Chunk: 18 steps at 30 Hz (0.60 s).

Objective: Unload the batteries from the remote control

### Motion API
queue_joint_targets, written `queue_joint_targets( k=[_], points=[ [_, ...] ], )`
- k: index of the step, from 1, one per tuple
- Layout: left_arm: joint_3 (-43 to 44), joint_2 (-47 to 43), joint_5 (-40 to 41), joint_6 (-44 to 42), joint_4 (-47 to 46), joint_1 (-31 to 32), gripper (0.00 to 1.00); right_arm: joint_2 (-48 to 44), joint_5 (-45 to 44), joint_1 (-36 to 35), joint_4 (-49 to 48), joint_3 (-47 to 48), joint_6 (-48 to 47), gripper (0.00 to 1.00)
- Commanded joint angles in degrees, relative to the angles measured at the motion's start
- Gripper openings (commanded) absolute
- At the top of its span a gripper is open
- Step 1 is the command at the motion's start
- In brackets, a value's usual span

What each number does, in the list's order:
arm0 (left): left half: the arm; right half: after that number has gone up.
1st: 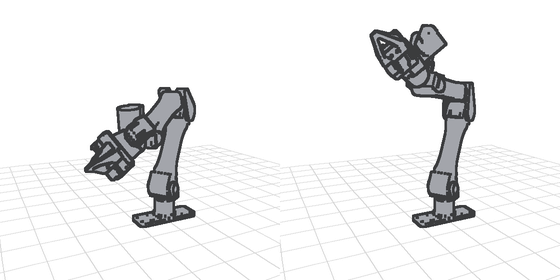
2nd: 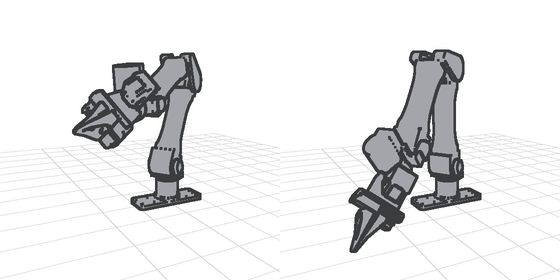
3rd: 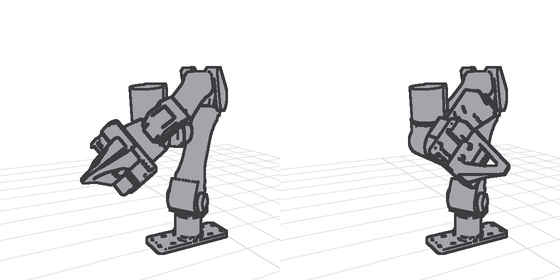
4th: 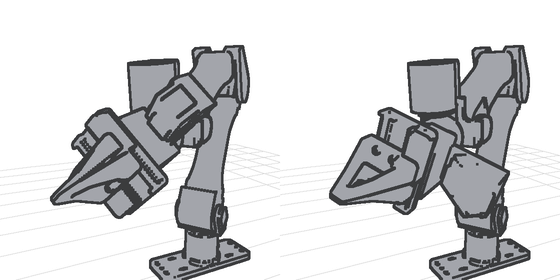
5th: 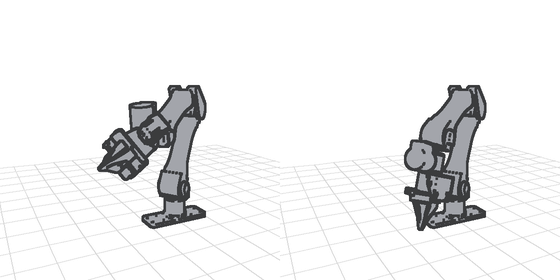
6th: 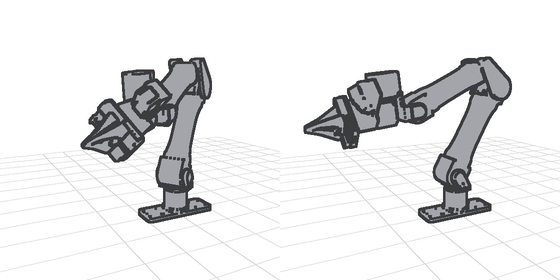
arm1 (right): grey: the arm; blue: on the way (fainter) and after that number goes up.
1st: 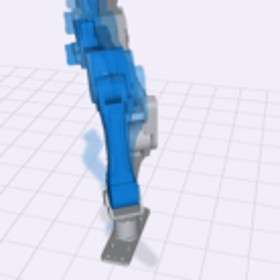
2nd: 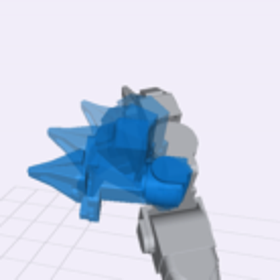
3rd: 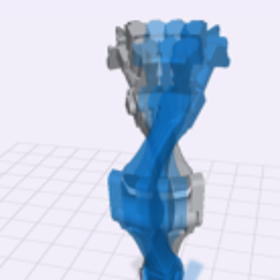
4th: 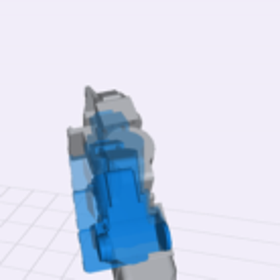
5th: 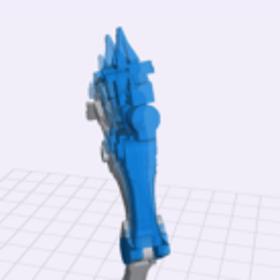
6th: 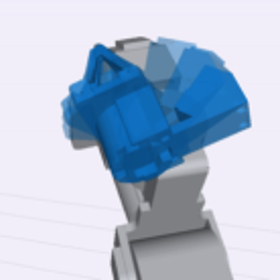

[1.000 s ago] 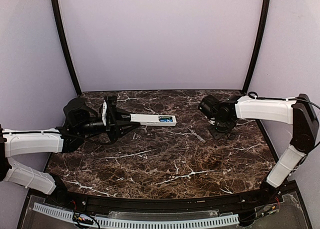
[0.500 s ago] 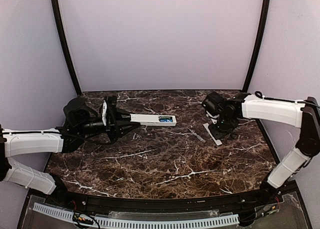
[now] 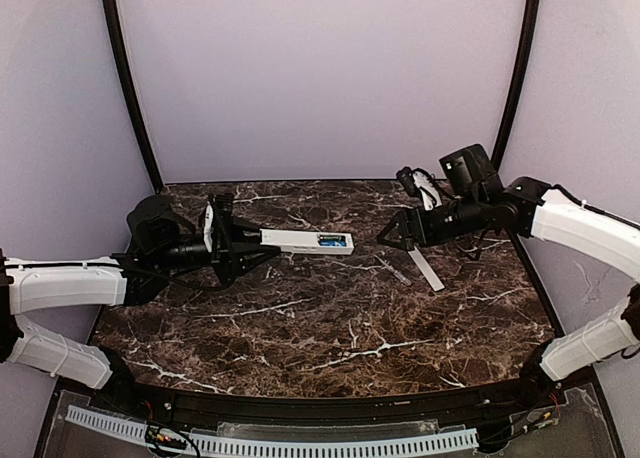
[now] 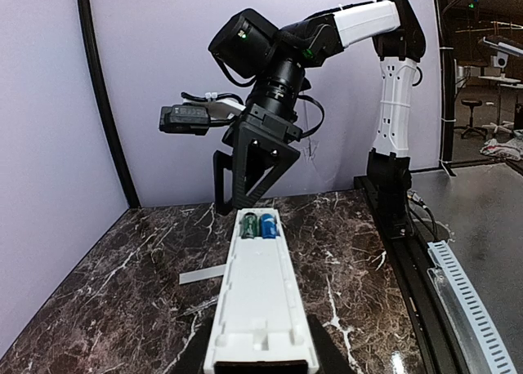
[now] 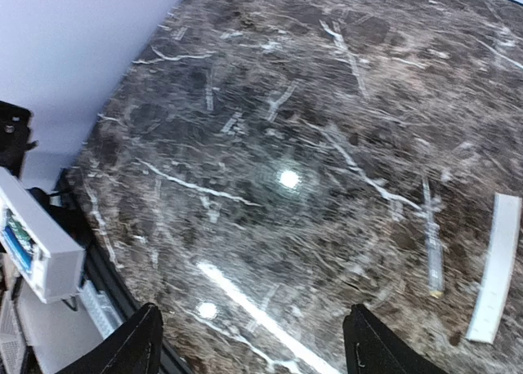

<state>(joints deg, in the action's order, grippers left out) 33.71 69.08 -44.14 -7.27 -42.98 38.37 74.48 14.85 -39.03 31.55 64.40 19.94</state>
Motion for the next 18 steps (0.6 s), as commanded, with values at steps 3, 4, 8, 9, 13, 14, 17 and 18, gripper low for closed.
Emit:
queue_joint_targets(
  k=[3,4,8,9,13,14,17,18],
  points=[
    [0.58,-0.56,-2.58,1.01,-2.85,-0.25,0.0,1.65,23.5,0.8,-23.91,-8.05,16.91,0.79],
    [0.57,-0.36,-2.69,1.06,-3.0,-0.16,0.0,1.82,25.3,0.83,-27.68,-9.3,19.23,0.81],
    [0.56,0.1,-3.4,1.7,-3.54,-0.2,0.0,3.46,31.91,0.8,-40.01,-12.15,27.45,0.85],
    [0.63,0.14,-3.65,1.9,-3.66,-0.11,0.0,4.05,33.38,0.75,-42.86,-12.76,29.32,0.85],
    [0.74,0.12,-3.8,2.31,-3.82,0.07,0.0,5.49,37.8,0.49,-55.32,-15.86,36.35,0.86],
    [0.74,0.06,-3.68,2.28,-3.9,0.1,0.0,5.77,38.68,0.45,-58.1,-16.54,37.92,0.86],
    [0.66,-0.09,-3.28,2.17,-3.87,0.17,0.0,6.37,40.67,0.38,-64.78,-18.05,41.8,0.85],
    [0.65,-0.17,-3.18,2.13,-3.86,0.15,0.0,6.67,41.18,0.36,-66.52,-18.42,43.26,0.85]
  ],
)
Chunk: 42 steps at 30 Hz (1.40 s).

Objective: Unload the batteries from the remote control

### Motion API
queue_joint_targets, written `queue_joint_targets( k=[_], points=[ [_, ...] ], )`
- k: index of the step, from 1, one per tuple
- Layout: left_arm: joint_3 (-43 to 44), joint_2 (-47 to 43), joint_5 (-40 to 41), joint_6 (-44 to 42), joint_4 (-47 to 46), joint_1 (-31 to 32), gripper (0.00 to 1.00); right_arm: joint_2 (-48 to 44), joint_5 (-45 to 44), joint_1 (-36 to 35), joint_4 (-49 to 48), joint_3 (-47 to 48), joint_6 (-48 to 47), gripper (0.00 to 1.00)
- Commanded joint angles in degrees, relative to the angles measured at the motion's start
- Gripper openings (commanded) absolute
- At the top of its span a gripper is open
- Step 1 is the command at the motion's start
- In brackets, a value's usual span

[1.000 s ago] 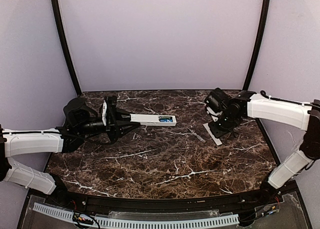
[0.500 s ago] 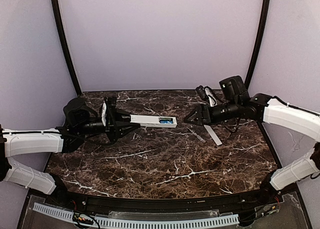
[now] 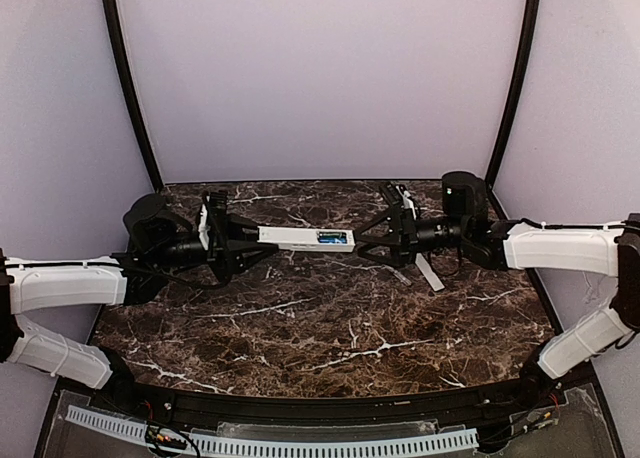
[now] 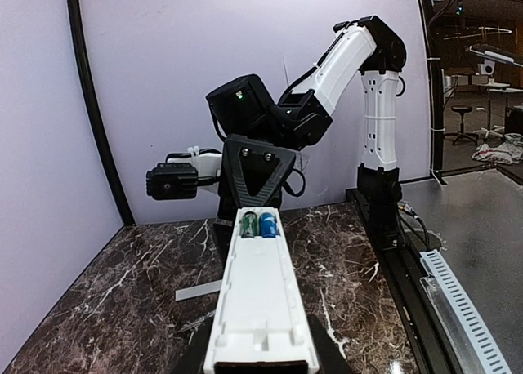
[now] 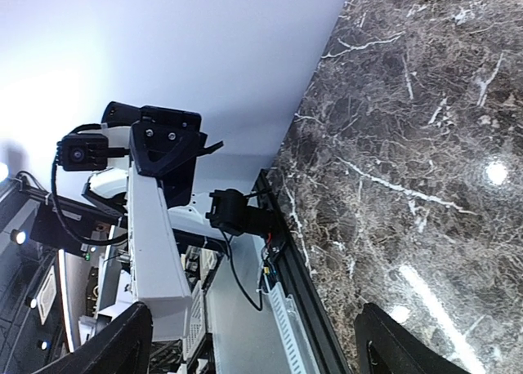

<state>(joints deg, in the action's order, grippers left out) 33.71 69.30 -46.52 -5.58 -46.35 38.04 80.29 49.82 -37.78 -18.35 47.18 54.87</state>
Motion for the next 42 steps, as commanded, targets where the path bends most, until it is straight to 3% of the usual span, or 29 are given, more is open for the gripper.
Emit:
queue_joint_targets(
  k=[1,5,10,15,19,28,34,42],
  points=[
    [0.61,-0.5,-0.78,0.54,-0.61,0.5,0.0,1.22,6.74,-0.89,-18.33,-1.5,9.33,0.85],
    [0.45,-0.98,-0.38,0.76,-1.15,0.54,0.0,1.62,8.31,-0.77,-24.1,-2.3,12.51,0.84],
    [-0.4,-2.33,0.54,-0.39,-1.68,0.54,0.0,-0.03,6.89,-0.28,-18.31,-0.94,8.95,0.85],
    [-0.29,-2.27,-0.12,0.36,-2.28,0.5,0.0,2.25,7.81,-1.77,-19.52,0.68,10.55,0.84],
    [-0.29,-1.85,-0.61,1.4,-3.27,0.51,0.0,5.27,8.87,-3.86,-25.57,1.99,14.06,0.8],
    [-0.33,-2.17,-0.66,0.35,-2.18,0.63,0.0,7.98,9.85,-5.6,-28.06,4.35,15.77,0.56],
    [-0.32,-2.37,-0.75,-0.73,-1.09,0.84,0.0,9.04,10.17,-5.9,-28.28,4.85,15.88,0.31],
    [-0.08,-2.74,-0.66,-2.06,0.64,0.95,0.01,9.62,10.81,-5.95,-28.28,4.27,15.52,0.09]
  ],
)
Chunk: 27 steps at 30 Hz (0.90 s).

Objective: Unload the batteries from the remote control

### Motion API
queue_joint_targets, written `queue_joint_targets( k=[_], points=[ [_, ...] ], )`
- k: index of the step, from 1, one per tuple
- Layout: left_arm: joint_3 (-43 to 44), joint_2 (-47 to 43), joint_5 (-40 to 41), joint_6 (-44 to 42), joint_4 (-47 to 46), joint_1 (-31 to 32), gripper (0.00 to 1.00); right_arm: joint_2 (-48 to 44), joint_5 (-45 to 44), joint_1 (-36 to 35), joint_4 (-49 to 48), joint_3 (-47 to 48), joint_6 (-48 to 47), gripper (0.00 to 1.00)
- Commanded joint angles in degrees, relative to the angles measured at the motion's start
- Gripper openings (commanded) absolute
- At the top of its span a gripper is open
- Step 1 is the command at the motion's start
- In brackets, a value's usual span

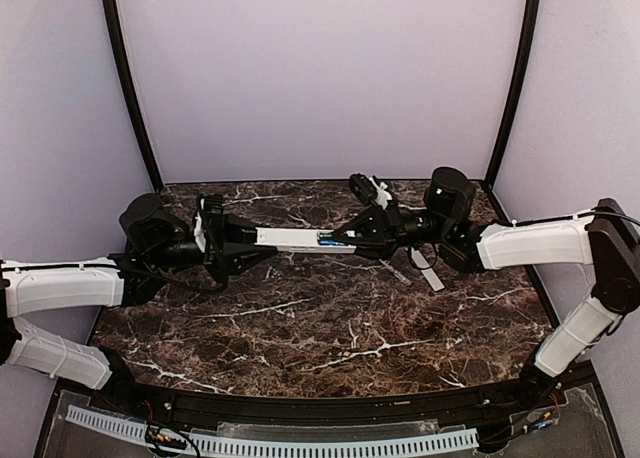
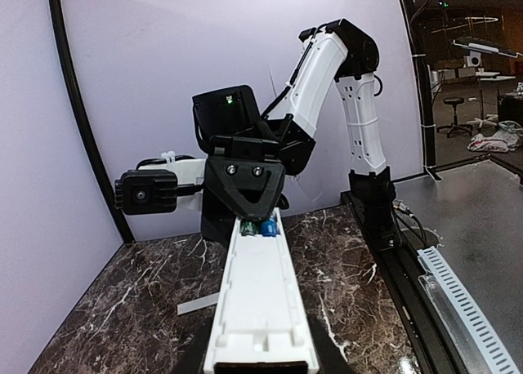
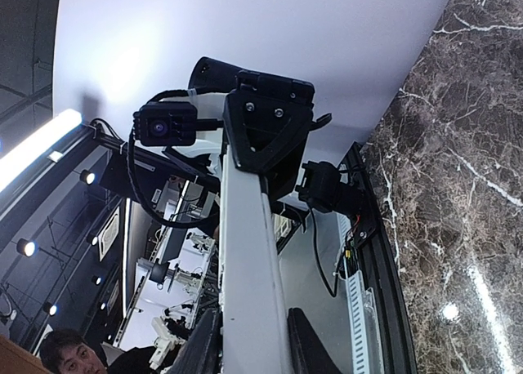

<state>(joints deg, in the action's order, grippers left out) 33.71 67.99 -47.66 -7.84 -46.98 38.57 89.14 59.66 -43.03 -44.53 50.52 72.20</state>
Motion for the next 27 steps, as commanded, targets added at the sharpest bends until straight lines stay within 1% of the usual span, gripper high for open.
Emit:
queue_joint_targets(
  k=[1,3,4,5,6,7,8,9,10,11,13,15,18,22,27],
  points=[
    [0.11,-1.56,0.43,-0.01,2.57,0.41,0.02,0.77,0.94,-0.74,-1.83,0.83,-2.19,0.05],
    [1.09,-2.1,-0.11,-1.02,5.99,0.44,0.07,0.94,0.92,-0.74,-0.39,0.92,-3.34,0.0],
    [1.75,-2.31,-0.36,-1.7,7.11,0.43,0.14,1.02,1.09,-0.74,0.49,1.09,-4.15,0.0],
    [1.99,-2.79,-0.51,-2.03,8.98,0.44,0.25,1.01,1.11,-0.74,1.38,1.23,-4.84,0.0],
    [2.17,-3.26,-0.55,-2.58,9.57,0.43,0.31,0.77,1.11,-0.74,2.18,1.24,-5.68,0.0],
    [2.16,-3.41,-0.63,-2.74,10.14,0.44,0.42,0.44,1.01,-0.73,3.15,1.24,-6.59,0.0],
    [2.08,-3.52,-0.65,-2.67,10.24,0.39,0.48,0.05,0.88,-0.74,4.65,1.29,-7.87,0.0],
    [2.11,-3.5,-0.81,-2.56,10.33,0.38,0.58,-0.35,0.59,-0.74,6.1,1.39,-9.28,0.0],
    [2.25,-3.22,-0.96,-1.97,10.29,0.42,0.63,-0.84,0.33,-0.74,8.08,1.54,-10.71,0.0],
    [2.37,-3.04,-1.48,-1.64,10.32,0.44,0.75,-1.28,0.19,-0.74,10.02,1.7,-12.36,0.0],
    [3.07,-2.33,-2.81,-0.57,10.36,0.44,0.83,-1.87,-0.25,-0.74,13.85,2.09,-15.09,0.0],
    [3.51,-1.53,-4.02,0.51,10.26,0.53,0.86,-2.24,-0.7,-0.74,17.56,2.57,-17.79,0.0],
    [3.75,-0.26,-5.14,0.91,10.24,1.13,0.86,-2.52,-1.15,-0.74,18.8,2.67,-19.04,0.0],
    [3.44,0.76,-5.64,-1.03,10.58,2.54,0.83,-2.32,-1.49,-0.74,18.68,3.08,-19.3,0.0],
    [3.83,1.83,-2.16,-3.98,12.81,3.49,0.79,-2.31,-1.24,-0.79,17.61,3.27,-18.58,0.0]
  ],
)
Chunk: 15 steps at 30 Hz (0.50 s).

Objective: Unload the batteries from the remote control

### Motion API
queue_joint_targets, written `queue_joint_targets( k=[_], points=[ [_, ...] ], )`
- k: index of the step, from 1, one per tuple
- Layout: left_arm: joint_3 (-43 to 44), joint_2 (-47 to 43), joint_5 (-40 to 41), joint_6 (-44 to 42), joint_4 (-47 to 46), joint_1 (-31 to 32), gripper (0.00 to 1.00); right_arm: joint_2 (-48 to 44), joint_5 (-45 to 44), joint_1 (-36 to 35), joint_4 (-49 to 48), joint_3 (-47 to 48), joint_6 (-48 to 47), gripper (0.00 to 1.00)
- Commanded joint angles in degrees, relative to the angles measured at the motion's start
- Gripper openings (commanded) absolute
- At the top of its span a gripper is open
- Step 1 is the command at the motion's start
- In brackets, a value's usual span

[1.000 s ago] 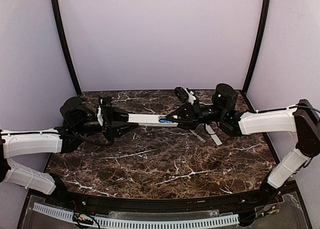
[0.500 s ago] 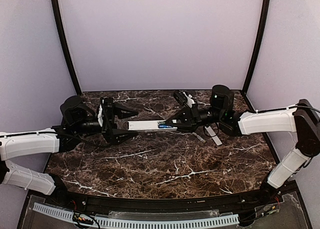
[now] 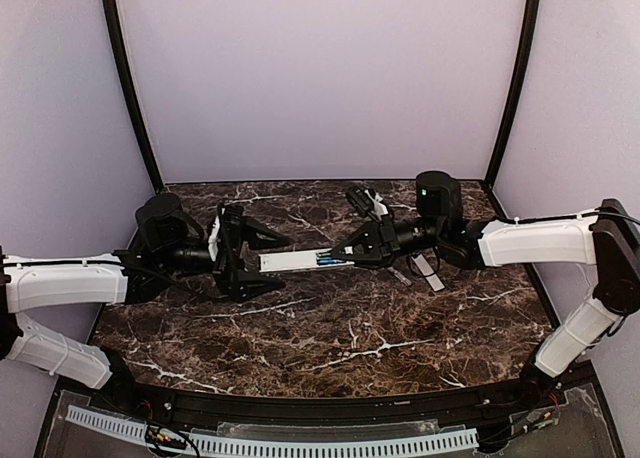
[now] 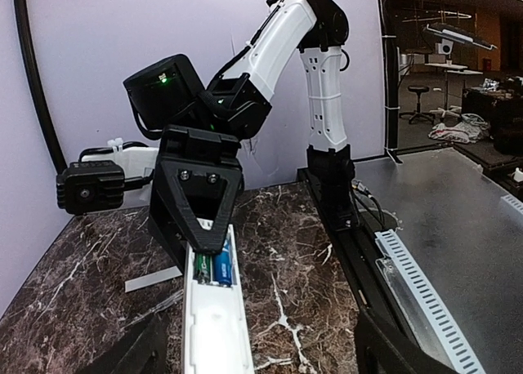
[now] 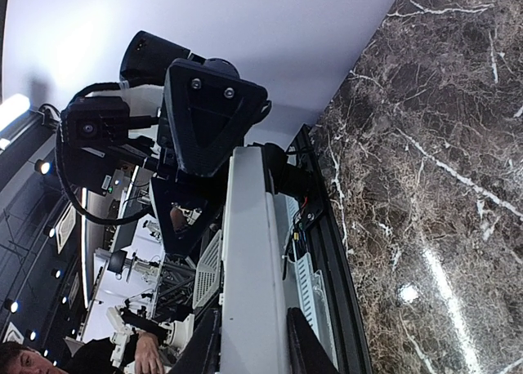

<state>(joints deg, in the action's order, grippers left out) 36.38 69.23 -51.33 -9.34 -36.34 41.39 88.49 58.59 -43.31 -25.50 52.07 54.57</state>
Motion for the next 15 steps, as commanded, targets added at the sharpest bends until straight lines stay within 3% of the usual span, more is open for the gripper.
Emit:
queue_joint_targets(
  k=[1,15],
  points=[
    [1.24,0.85,2.03,-3.39,2.68,0.88,0.77,-1.61,-0.11,-0.54,-1.68,1.59,-0.76,0.0],
    [1.81,3.02,7.53,-7.93,3.9,1.65,0.61,-0.85,0.57,-1.55,-3.74,1.87,1.19,0.0]
  ],
)
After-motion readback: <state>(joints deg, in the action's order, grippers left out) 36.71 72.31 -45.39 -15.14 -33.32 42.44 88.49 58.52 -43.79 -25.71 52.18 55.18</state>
